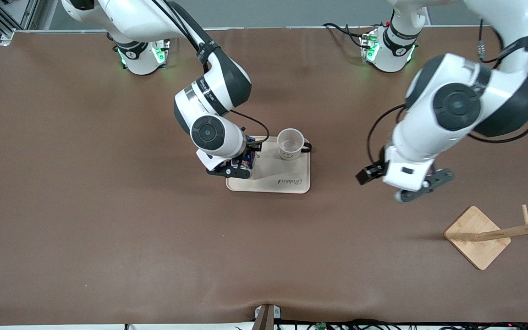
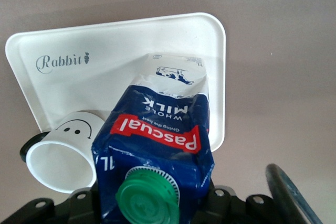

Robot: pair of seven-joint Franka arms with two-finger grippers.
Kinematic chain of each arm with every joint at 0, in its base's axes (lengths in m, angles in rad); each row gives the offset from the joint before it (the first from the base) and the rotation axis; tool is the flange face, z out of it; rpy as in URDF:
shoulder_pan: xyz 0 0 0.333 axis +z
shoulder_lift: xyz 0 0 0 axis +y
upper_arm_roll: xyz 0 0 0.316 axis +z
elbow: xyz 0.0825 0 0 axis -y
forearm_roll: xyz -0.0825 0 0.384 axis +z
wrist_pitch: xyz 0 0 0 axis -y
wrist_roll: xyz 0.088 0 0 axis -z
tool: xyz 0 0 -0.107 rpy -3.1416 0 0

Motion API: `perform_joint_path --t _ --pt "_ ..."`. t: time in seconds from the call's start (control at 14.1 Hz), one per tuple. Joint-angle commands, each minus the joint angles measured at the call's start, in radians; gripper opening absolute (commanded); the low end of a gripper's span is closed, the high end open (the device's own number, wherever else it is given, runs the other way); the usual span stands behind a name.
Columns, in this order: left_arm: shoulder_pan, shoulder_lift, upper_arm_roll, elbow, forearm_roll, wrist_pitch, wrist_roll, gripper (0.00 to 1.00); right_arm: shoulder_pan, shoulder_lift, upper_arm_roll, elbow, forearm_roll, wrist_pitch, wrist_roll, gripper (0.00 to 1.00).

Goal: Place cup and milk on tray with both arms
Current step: 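Open the left gripper and withdraw it from the mug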

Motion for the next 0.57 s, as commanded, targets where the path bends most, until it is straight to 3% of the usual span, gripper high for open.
perform_joint_path --t 0.0,0.14,0.21,0.28,0.43,0.5 --pt "0.087 -0.093 -0.003 -0.020 0.013 -0.076 0.151 1.00 0.010 0.023 -0.006 0.032 0.018 -0.019 -0.022 0.17" --pt "0.138 -0.147 -0.003 -0.020 0.009 -0.115 0.257 1.00 0.013 0.025 -0.006 0.031 0.017 -0.019 -0.022 0.19" --pt "0.156 -0.173 -0.003 -0.020 0.010 -0.139 0.285 1.00 0.013 0.026 -0.006 0.031 0.018 -0.019 -0.022 0.37" --pt "0.167 -0.198 -0.003 -0.020 0.010 -0.167 0.317 1.00 0.016 0.026 -0.006 0.031 0.017 -0.017 -0.023 0.48" --pt "0.195 -0.244 -0.002 -0.021 0.000 -0.207 0.409 1.00 0.018 0.034 -0.006 0.031 0.017 -0.014 -0.023 0.58" --pt "0.215 -0.256 -0.002 -0.021 -0.008 -0.210 0.440 1.00 0.018 0.034 -0.006 0.031 0.017 -0.014 -0.022 0.69"
